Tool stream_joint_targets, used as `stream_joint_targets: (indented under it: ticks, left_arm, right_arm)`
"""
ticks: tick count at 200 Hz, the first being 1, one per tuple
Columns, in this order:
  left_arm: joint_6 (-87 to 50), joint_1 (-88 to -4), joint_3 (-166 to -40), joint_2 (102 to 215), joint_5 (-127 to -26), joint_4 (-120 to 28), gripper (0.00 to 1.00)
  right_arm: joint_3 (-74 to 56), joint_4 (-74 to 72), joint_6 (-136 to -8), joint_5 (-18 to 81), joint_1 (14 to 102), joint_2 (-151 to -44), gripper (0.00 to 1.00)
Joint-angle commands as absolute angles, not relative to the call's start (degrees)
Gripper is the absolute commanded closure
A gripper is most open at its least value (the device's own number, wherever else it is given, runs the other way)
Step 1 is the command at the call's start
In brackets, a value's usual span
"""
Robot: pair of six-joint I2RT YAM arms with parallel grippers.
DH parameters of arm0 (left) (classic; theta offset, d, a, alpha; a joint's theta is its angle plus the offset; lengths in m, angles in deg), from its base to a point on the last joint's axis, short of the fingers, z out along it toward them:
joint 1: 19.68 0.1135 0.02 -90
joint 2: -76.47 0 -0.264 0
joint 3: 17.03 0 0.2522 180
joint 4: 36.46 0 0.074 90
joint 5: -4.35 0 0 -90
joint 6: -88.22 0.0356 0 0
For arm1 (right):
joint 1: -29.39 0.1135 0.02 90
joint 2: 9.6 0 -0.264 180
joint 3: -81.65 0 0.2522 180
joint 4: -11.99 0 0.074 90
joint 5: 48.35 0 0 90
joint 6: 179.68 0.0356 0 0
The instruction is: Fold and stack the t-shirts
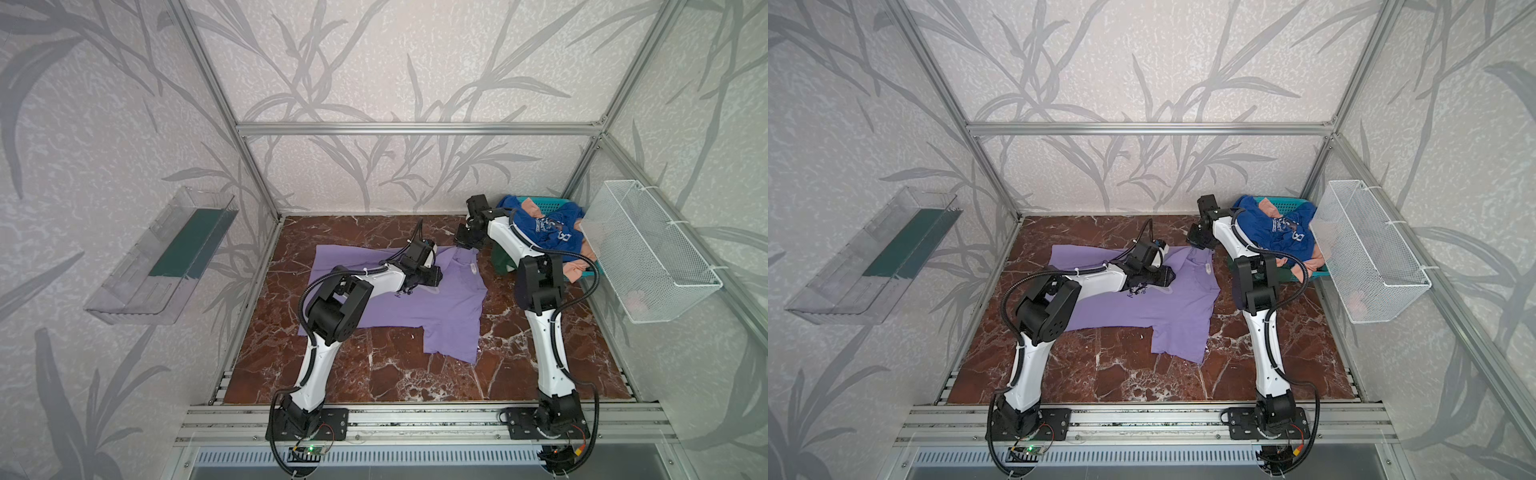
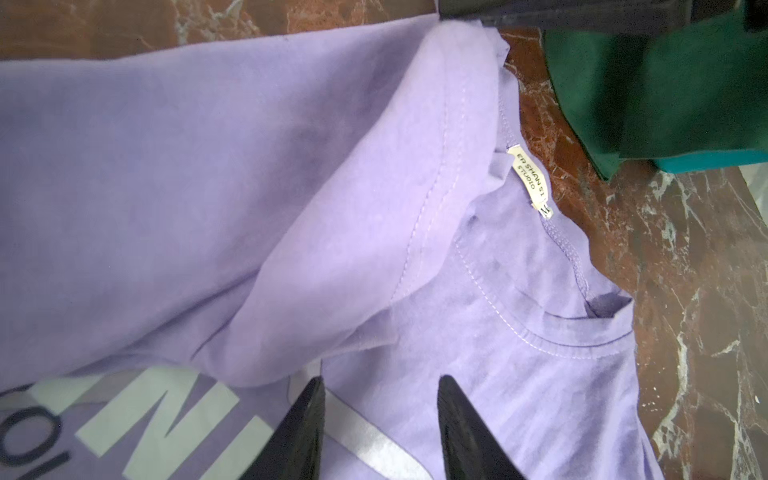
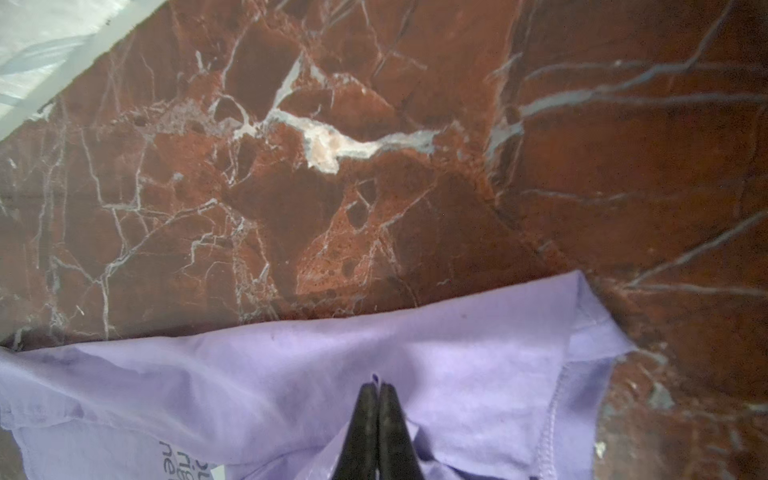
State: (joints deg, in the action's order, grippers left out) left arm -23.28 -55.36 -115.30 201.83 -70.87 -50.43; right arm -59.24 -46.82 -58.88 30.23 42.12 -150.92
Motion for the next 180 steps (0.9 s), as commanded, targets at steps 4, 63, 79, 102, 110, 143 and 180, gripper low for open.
stream_joint_targets:
  ticks: [4,63,79,102,110,143,180]
  left_arm:
    - [-23.66,-56.14,-118.66,203.87,-72.23,-53.87,0.55]
    - [-26.18,-57.18,-128.99,209.02,-80.32,-67.52,0.55]
    - [-26.78,-57.30,-131.26,210.31,-82.57,-70.98,0.57]
    - [-27.27,-57.41,-134.11,211.46,-84.46,-74.81,0.67]
    - [-27.52,-57.39,-134.43,211.60,-85.02,-75.26,0.71]
    - [-28.36,-57.43,-134.70,211.38,-85.35,-75.20,0.83]
    - [-28.59,-57.39,-135.13,211.41,-84.93,-74.92,0.86]
  right_arm:
    - [-61.41,-48.25,-59.77,30.04,41.86,-151.28,1.00]
    - [-60.81,-47.82,-59.63,28.91,41.21,-151.29,1.00]
    - [-60.57,-47.65,-59.80,29.03,41.16,-151.06,1.00]
    - [-60.11,-47.12,-59.71,28.64,41.08,-150.80,1.00]
    - [-60.00,-46.90,-59.71,28.32,41.08,-150.76,1.00]
    - [-59.51,-46.47,-59.54,28.00,41.08,-150.58,1.00]
    - [-59.38,-46.50,-59.58,27.50,41.09,-150.24,1.00]
